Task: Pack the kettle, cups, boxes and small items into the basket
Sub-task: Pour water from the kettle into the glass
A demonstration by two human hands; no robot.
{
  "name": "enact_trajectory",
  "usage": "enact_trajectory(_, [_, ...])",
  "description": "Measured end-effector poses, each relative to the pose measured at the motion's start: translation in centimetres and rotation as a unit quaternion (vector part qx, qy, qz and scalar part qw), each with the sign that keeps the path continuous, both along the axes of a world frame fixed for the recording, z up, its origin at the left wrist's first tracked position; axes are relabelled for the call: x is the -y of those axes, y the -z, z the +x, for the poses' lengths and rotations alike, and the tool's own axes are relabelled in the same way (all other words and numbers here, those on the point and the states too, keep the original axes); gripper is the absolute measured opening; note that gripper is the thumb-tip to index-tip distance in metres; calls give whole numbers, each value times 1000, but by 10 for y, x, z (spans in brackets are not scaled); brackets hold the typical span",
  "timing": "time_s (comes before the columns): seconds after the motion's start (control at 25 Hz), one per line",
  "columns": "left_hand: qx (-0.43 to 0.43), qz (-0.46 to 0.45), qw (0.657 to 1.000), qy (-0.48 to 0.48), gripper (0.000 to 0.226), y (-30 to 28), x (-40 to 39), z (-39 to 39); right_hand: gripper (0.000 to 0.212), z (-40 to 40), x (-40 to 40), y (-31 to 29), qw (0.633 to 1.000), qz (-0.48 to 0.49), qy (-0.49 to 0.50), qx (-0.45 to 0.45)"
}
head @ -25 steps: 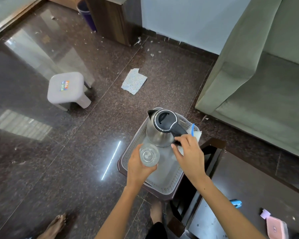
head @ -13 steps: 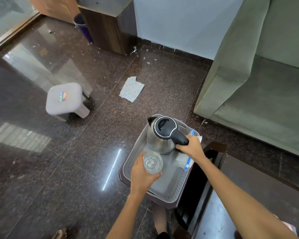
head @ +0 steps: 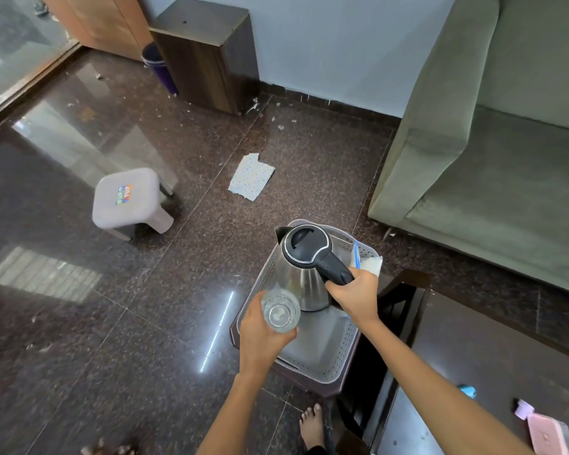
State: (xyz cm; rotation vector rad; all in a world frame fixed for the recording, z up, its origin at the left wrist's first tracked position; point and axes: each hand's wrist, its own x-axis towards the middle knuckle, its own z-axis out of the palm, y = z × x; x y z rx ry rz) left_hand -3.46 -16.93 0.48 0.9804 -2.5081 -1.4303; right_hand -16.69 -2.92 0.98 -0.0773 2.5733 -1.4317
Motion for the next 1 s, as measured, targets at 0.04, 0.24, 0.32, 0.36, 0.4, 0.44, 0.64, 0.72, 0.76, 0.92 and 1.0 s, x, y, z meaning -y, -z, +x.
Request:
enact_trajectory(0.04, [-1,-5,1000,3,69,-2,-1,1,50,3,-5,-5,1000,-3,2,-7])
enact_trajectory(0.24, [-1,-15,1000,14,71,-16,-14,7,42,18,-44,-36,998,-27,19,-48])
enact_trajectory(0.32, [-3,-21,1000,21,74,-28,-28,10,40,28,-71,-49,997,-46,30,-51])
enact_trajectory(0.36, [-7,-23,999,30,73,-34,-37,11,40,34,-87,-57,996,-51,40,-54])
enact_trajectory(0.4, [-13,-26,999,40,72,-39,-46,13,40,39,-103,-64,996,-53,46,-57])
enact_trajectory(0.44, [-19,-30,998,55,72,-46,-59,15,41,46,-122,-71,995,-55,55,-65])
enact_trajectory(0.64, [-26,-42,991,127,76,-57,-136,28,39,89,-236,-91,992,-31,105,-63])
enact_trajectory(0.72, [-20,-46,989,140,78,-60,-180,34,36,110,-290,-95,992,-14,121,-42])
enact_trajectory(0.76, [-16,-42,988,145,79,-62,-207,38,37,120,-320,-97,991,-5,131,-42])
enact_trajectory(0.92, [-34,-26,984,175,75,-71,-307,55,44,163,-424,-101,986,22,153,-55])
enact_trajectory(1.0, [-35,-11,980,194,73,-70,-354,62,44,185,-473,-102,983,40,175,-43])
